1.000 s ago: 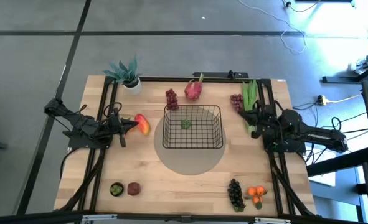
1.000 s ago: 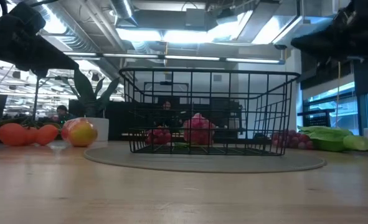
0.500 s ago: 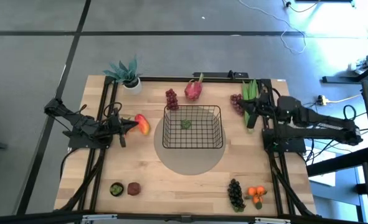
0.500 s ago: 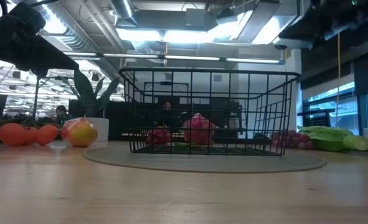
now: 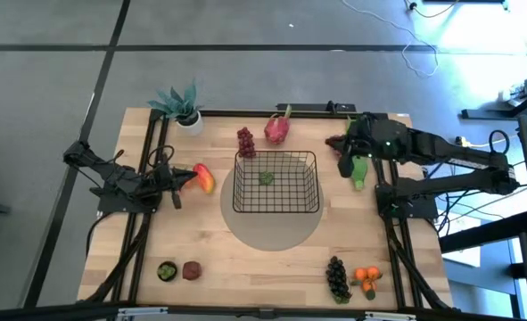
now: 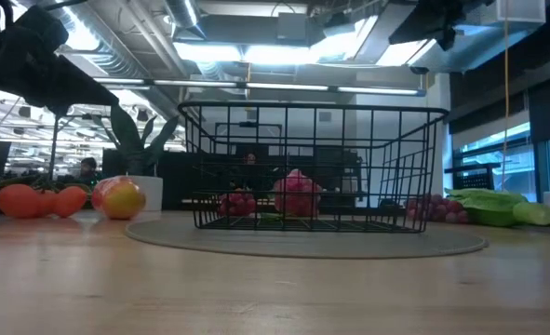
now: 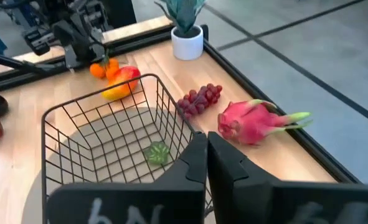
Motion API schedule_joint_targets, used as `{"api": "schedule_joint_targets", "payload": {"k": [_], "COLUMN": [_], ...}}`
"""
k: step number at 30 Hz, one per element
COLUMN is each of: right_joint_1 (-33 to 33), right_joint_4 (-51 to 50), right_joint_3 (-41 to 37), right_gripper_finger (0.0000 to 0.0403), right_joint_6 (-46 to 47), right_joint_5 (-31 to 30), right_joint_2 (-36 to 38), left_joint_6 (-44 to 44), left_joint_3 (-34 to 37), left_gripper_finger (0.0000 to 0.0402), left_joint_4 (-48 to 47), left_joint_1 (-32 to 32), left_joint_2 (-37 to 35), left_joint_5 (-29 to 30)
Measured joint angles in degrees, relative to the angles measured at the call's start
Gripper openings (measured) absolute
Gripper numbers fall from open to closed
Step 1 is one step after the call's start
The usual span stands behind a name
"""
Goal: Build produce basket
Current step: Put the pink dragon fruit into the black wire basket
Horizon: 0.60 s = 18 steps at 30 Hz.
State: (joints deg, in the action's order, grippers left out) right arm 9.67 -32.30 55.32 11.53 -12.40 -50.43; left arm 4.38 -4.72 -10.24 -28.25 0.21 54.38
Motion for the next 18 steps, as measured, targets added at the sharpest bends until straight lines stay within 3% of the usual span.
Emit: {"api": "schedule_joint_targets", "payload": {"k": [7, 12, 18], "right_joint_1": [0.00, 0.01, 0.00], "right_joint_4": [-0.31, -2.06, -11.47], "right_joint_3": [2.85, 6.06, 13.64], "right_gripper_finger": [0.0000, 0.0000, 0.0000], "right_joint_6": [0.06, 0.15, 0.26], "right_joint_5": [0.00, -0.02, -0.02], "right_joint_2": [-4.15, -6.57, -12.52], "left_joint_6": [-15.24, -16.21, -15.02], "left_joint_3": [-8.18, -15.31, -21.58], "left_gripper_finger": [0.0000, 0.0000, 0.0000], "left_joint_4": [0.62, 0.71, 0.35], "left_joint_1": [0.00, 0.00, 0.02], "left_joint_2": [1.30, 5.35, 13.45], "left_joint_5": [3.78, 9.57, 14.86]}}
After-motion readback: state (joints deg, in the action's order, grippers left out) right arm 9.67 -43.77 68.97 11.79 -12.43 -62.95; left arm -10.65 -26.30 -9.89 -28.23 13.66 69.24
